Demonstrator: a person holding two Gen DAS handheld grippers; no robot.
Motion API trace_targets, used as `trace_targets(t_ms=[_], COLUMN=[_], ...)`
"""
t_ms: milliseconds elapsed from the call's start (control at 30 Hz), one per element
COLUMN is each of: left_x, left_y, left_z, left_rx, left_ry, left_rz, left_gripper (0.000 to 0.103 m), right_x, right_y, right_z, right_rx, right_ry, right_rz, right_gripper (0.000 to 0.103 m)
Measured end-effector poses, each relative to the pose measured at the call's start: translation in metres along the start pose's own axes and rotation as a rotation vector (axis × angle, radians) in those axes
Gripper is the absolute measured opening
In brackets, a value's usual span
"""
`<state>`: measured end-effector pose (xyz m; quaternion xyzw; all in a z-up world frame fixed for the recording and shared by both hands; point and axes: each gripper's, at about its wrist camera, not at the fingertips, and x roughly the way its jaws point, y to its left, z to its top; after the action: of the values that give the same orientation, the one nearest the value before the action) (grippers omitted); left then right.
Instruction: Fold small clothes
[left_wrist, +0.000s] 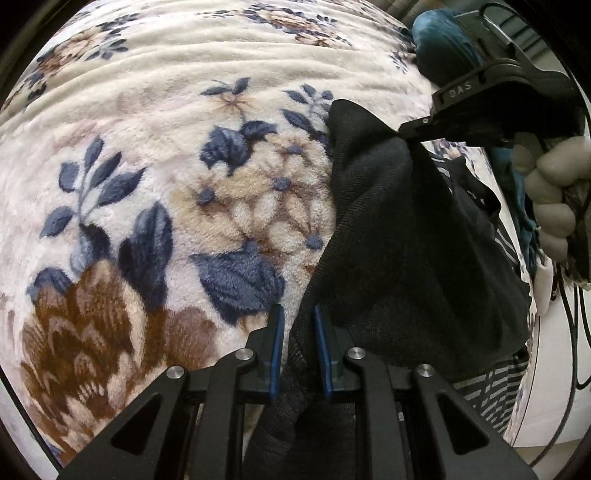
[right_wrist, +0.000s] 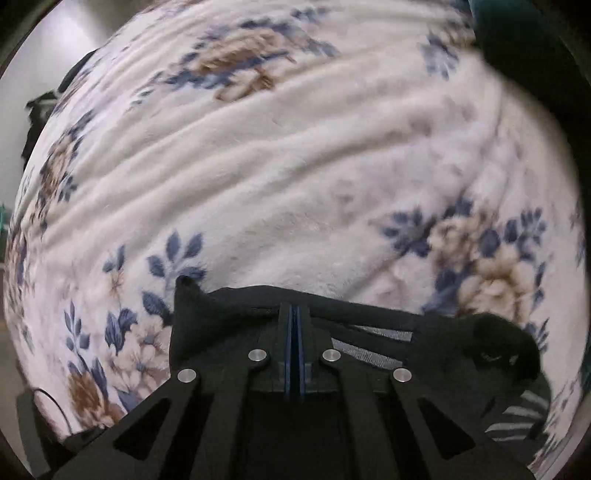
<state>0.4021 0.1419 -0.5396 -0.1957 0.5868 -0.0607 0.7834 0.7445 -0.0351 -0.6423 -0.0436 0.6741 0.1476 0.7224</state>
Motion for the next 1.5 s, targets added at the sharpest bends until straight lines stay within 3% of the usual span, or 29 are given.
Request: trace_targets(t_ms=[100,133,233,333,433,500,533,567,633,700,767,800,833,900,933,967,1067,1200,1300,1367,1433,1500], left_x=[0.0,0.001,0.0,0.004,0.008,0.008,0.008,0.008,0.007,0.003,-0.007,-0.012,-0.015,-0.019,-0.017,-0.012,0.013,0.041,0.051,0.05,0.051,0.051], left_y=[0.003,0.003,0.003,-0.002,-0.006,-0.007,-0.007,-0.007,-0.008,-0.007,-0.005,-0.003,0.0,0.006,0.009,0.011,0.016,0.002,-0.022,-0.028,-0.029,-0.024], left_z=[0.005,0.008,0.014,0.015,0.015,0.015,0.014,0.013,0.012,0.016,0.029,0.038,0.045,0.069,0.08,0.096,0.129,0.149,0.15,0.147,0.149,0.155], left_rx=[-0.019,-0.025,-0.025,-0.004,0.028,0.037,0.042,0.047,0.054,0.058,0.052,0.039,0.024,-0.017,-0.027,-0.035,-0.027,0.036,0.152,0.205,0.211,0.177], left_ry=[0.03,0.035,0.033,0.038,0.048,0.048,0.048,0.049,0.054,0.072,0.051,0.031,0.019,-0.019,-0.023,-0.025,0.004,0.07,0.081,0.057,0.051,0.05], left_rz=[-0.013,-0.014,-0.009,0.004,0.025,0.025,0.025,0.024,0.021,0.024,0.03,0.008,-0.012,-0.04,-0.045,-0.053,-0.072,-0.093,-0.063,-0.043,-0.029,-0.024], left_gripper=[0.015,0.016,0.017,0.02,0.02,0.02,0.02,0.02,0.02,0.02,0.03,0.045,0.06,0.063,0.063,0.063,0.062,0.057,0.007,0.005,0.004,0.004], right_x=[0.007,0.009,0.005,0.009,0.024,0.027,0.023,0.022,0.014,0.008,0.002,-0.003,-0.012,-0.031,-0.04,-0.049,-0.058,-0.046,-0.026,-0.011,-0.003,-0.002], right_y=[0.0,0.0,-0.001,0.007,0.03,0.043,0.048,0.052,0.048,0.038,0.018,0.007,-0.006,-0.031,-0.044,-0.058,-0.09,-0.115,-0.123,-0.129,-0.13,-0.133], right_z=[0.003,0.006,0.013,0.022,0.03,0.03,0.03,0.032,0.037,0.046,0.047,0.043,0.032,0.007,-0.011,-0.034,-0.105,-0.208,-0.277,-0.314,-0.33,-0.332], right_rx=[-0.007,0.0,0.022,0.026,-0.048,-0.102,-0.129,-0.156,-0.149,-0.101,0.001,0.048,0.098,0.179,0.233,0.292,0.477,0.735,0.989,1.138,1.222,1.23], right_ry=[0.063,0.085,0.069,0.084,0.12,0.084,0.058,0.04,-0.03,-0.046,-0.012,0.002,0.005,-0.022,-0.044,-0.064,-0.051,0.004,0.058,0.063,-0.004,-0.095], right_rz=[0.072,0.1,0.126,0.19,0.166,0.131,0.118,0.113,0.055,0.064,0.156,0.192,0.217,0.226,0.225,0.216,0.208,0.16,0.191,0.277,0.369,0.382], right_gripper=[0.003,0.007,0.045,0.045,0.045,0.033,0.006,0.0,0.0,0.0,0.0,0.001,0.003,0.027,0.049,0.051,0.051,0.051,0.052,0.052,0.052,0.051])
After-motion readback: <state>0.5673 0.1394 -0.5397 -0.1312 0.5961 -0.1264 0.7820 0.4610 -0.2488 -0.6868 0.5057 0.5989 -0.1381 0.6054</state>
